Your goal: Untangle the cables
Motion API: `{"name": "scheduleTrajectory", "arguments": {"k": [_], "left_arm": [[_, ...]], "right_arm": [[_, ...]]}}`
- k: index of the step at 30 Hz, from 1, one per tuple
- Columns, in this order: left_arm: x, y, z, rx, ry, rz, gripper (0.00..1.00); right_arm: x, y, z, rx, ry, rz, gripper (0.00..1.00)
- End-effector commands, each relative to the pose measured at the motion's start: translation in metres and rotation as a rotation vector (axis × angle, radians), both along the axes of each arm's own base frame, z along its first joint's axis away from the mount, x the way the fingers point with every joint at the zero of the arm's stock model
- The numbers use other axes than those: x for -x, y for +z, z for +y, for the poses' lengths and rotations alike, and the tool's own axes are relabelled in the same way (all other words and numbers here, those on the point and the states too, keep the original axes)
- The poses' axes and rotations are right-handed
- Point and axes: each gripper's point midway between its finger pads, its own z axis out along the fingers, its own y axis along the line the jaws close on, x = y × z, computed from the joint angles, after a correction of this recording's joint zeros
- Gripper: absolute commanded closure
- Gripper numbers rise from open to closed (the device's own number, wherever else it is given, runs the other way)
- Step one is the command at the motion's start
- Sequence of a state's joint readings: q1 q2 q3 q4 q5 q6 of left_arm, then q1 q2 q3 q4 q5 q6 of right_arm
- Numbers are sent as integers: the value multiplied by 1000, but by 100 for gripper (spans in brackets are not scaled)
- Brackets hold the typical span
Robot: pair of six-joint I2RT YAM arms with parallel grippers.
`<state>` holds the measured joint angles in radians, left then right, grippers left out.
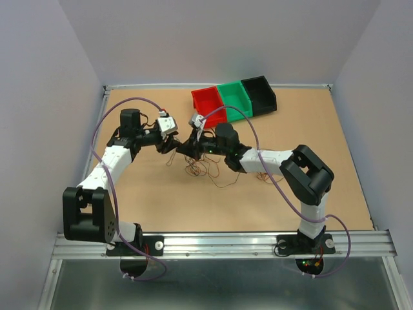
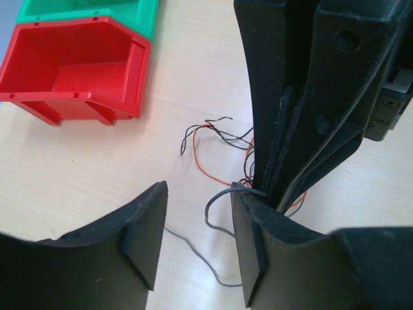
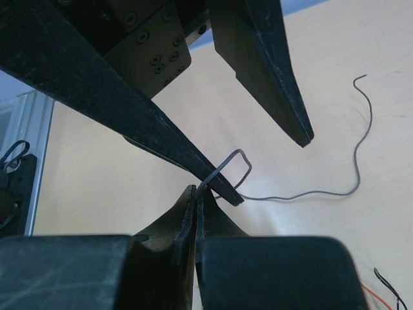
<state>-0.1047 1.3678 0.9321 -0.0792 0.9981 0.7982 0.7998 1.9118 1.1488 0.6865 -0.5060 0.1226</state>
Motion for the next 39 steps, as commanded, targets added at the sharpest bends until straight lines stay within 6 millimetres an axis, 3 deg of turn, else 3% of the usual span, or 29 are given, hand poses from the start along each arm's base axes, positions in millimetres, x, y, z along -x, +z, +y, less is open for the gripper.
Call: {"name": "scheduleTrajectory", "arguments": {"k": [1,8,11,13,14,19,25,28,31,32,34,35,36,37,38,39], "left_arm": [[4,21,-4,20,-35,-60,40],[4,18,-8,18,-47,-52,42],[1,17,-14,20,-50,-32,69],[-1,17,-15,17,-50,-20,82],[-1,19,-15,22,-56,-21,98],[0,25,-14,27,-43,-27,100],[-4,48,-8,43,41,-32,100],[1,73,-5,53,73,-48,100],[8,112,-4,75,90,-73,100],[8,138,-4,100,107,-97,100],[7,164,-1,124,145,-116,100],[2,178,4,128,192,-138,100],[-1,207,7,150,224,-196,100],[-9,219,14,165,296,-197,100],[-12,247,19,187,327,-249,100],[-16,260,23,203,363,-263,100]], "right_arm": [[4,44,0,-81,14,-97,100],[8,45,1,-82,37,-99,100],[8,45,1,-83,41,-97,99],[9,43,1,-81,43,-98,99],[8,44,0,-81,35,-98,99],[5,40,-1,-74,12,-96,99],[-10,18,-9,-43,-88,-82,84],[-13,4,-10,-31,-108,-71,79],[-17,-11,-9,-16,-117,-52,75],[-17,-21,-6,-7,-114,-35,75],[-18,-28,-5,-5,-111,-16,75],[-17,-34,-3,-5,-105,0,75],[-16,-38,-3,-6,-104,8,75],[-15,-42,-4,-5,-106,20,75],[-16,-45,-5,-5,-116,23,75],[-16,-50,-6,2,-124,30,75]]}}
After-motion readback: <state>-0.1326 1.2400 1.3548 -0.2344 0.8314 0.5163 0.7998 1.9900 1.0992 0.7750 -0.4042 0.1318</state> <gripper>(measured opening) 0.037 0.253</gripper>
